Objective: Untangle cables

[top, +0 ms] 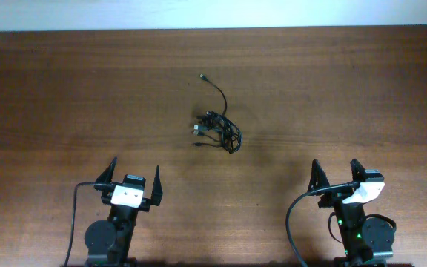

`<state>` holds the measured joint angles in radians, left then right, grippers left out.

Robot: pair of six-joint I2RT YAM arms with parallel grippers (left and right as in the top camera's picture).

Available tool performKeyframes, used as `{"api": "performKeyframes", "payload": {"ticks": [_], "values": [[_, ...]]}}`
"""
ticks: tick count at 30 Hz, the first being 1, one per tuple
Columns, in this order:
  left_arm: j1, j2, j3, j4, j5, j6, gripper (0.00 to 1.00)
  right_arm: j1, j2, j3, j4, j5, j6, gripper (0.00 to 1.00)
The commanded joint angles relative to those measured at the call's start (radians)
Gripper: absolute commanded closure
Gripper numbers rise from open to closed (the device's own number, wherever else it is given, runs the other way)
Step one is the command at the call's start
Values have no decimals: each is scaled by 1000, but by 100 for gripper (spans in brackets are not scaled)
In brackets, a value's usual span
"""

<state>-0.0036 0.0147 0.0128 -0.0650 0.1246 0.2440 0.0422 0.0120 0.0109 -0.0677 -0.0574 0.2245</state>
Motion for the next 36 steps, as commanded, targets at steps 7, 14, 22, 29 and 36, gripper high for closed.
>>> {"api": "performKeyframes", "payload": {"ticks": [7,14,22,29,36], "values": [[5,-7,-4,-5,10,16,1,-5,14,-5,-4,-10,-8,1],[5,-7,-4,-4,10,16,1,-5,14,-5,-4,-10,-8,1],[5,-6,-4,-5,10,16,1,-5,14,-5,-4,-10,-8,1],[5,-7,-4,-4,10,16,1,-5,14,-5,-4,-10,-8,1],[5,-7,-3,-4,18,-33,1,-3,14,-5,-3,-19,-8,1]]}}
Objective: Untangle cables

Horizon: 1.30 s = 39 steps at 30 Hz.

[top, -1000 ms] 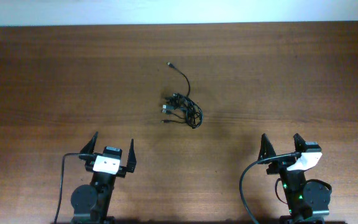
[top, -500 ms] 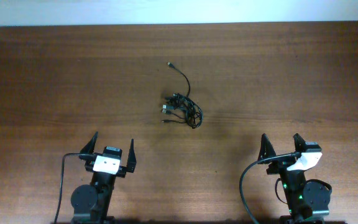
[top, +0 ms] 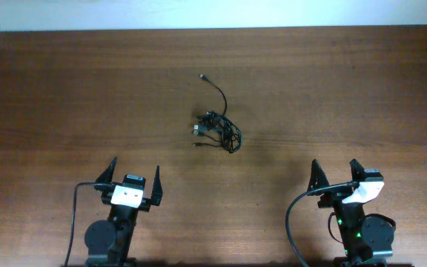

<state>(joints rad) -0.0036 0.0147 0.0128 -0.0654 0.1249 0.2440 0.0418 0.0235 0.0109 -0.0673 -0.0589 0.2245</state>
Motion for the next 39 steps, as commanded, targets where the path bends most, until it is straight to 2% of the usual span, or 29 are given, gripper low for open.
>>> {"api": "performKeyframes", "payload": {"ticks": [1,6,10,13,16,22,24,27,30,32,34,37,39], "values": [[5,-7,-3,0,19,-69,1,-3,3,-5,3,-16,-8,1],[5,5,30,-2,74,-71,1,-4,3,23,10,-126,-8,1],[5,97,107,-4,87,-70,1,-4,3,109,-58,-141,-12,1],[5,221,202,-3,112,-68,1,-4,3,167,-79,-146,-11,1],[5,375,336,-10,221,-25,1,-4,3,232,-138,-174,-11,1],[5,753,685,-190,352,42,1,-4,16,410,-327,-174,-11,1],[5,919,835,-299,421,42,1,-4,81,484,-378,-180,-12,1],[4,1096,1003,-429,434,42,1,-4,245,600,-433,-248,-45,1],[-60,1324,1342,-759,387,88,1,-4,572,900,-683,-263,-116,1],[-115,1432,1485,-869,342,87,1,-4,763,1107,-871,-263,-143,1],[-148,1485,1495,-826,364,87,1,-3,943,1249,-976,-291,-139,1],[-153,1545,1494,-771,435,61,1,-3,1074,1252,-973,-405,-139,1],[-154,1624,1494,-716,350,-204,1,-4,1147,1252,-977,-405,-139,1]]}}
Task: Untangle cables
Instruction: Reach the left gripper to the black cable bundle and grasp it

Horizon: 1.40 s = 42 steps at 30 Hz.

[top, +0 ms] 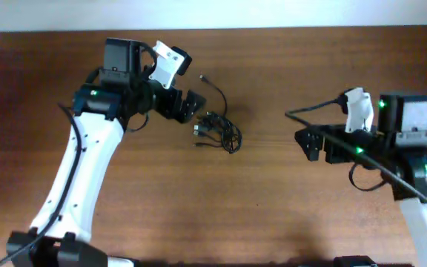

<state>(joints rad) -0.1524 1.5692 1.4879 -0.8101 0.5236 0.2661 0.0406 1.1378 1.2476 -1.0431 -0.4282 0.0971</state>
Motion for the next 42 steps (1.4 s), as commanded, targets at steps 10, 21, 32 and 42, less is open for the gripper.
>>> {"api": "performKeyframes", "payload": {"ticks": [10,21,32,42], "values": [[-211,355,19,158,-227,-839,13,-2,88,14,-10,-32,-12,1],[-271,441,19,193,-233,-874,55,-2,88,14,-25,-31,-12,1],[-251,328,64,-150,-469,-785,24,-3,88,14,-46,-5,-12,1],[-275,504,64,139,-450,-474,34,-3,121,14,-39,-5,-12,1]]}}
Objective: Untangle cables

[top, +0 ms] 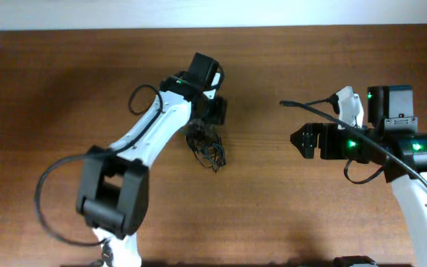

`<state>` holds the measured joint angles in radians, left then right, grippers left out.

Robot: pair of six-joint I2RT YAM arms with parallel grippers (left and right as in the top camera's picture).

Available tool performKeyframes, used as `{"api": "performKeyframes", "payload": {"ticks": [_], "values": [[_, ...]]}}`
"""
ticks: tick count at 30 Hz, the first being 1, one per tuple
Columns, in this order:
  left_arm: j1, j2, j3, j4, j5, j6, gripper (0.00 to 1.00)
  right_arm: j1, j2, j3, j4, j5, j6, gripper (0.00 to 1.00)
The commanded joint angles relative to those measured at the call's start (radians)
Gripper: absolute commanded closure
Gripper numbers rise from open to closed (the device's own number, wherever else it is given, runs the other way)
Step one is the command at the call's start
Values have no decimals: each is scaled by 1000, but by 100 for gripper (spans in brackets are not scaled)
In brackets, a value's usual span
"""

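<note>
A tangle of thin black cables (207,148) lies on the brown table (50,89) near the middle. My left gripper (216,111) hovers at the tangle's upper edge, its dark fingers pointing down. From overhead its jaws cannot be read, nor whether they touch a cable. The left arm hides the loose cable end. My right gripper (296,141) points left, well to the right of the tangle, with its jaws apart and nothing between them.
The left arm's white links (136,141) cross the table from the front left edge to the centre. The right arm's body (391,141) with its own black lead stands at the right. A pale wall strip (213,11) borders the far edge.
My left gripper moved right, from the tangle's upper left to its top edge. The tangle now sits slightly lower and further left, stretched more vertically. The right gripper edged slightly left.
At the two oldest moments both arms sat folded at the front edge with jaws open, and the tangle lay untouched in the middle. Then both arms were raised, one on each side of it. Now the left gripper is at the tangle, which has shifted.
</note>
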<state>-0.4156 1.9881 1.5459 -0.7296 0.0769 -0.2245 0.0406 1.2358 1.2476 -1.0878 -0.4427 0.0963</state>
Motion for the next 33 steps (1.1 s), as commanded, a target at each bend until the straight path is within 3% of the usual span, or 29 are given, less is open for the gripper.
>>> {"api": "performKeyframes", "payload": {"ticks": [1,4,5,8,10,12,13,15,16,19,22,25,28,30,32,33], "values": [[-12,115,6,84,-3,-10,34,-2,34,14,5,10,-11,1],[-12,140,6,89,-14,-40,36,-2,75,14,2,9,-11,1],[-12,140,6,47,-14,-56,42,-3,85,14,2,9,-11,1],[-12,138,15,-40,-14,-123,45,-2,85,14,3,9,-11,1],[-5,138,125,-197,-60,-138,39,-2,85,14,3,10,-11,1],[-5,138,219,-322,-66,-145,39,-3,85,14,4,10,-11,1],[-7,138,280,-417,-66,-94,43,-3,85,14,9,10,-11,1],[3,140,286,-537,-98,-43,41,-3,85,14,9,9,-11,1],[44,140,285,-607,-138,-97,39,-3,85,14,10,10,-11,1],[129,140,186,-585,-112,-141,40,-3,85,14,10,10,-11,1],[136,140,47,-405,95,-7,51,-3,85,14,18,9,-11,1],[136,140,40,-362,142,22,53,-2,85,14,18,9,-11,1],[136,140,40,-298,354,182,51,-2,85,14,18,9,-11,1],[142,140,53,-294,390,288,42,-2,85,14,18,9,-11,1],[152,139,75,-331,391,284,32,-2,85,14,17,9,-11,1],[145,139,74,-343,391,260,32,-2,85,14,17,9,-11,1]]}}
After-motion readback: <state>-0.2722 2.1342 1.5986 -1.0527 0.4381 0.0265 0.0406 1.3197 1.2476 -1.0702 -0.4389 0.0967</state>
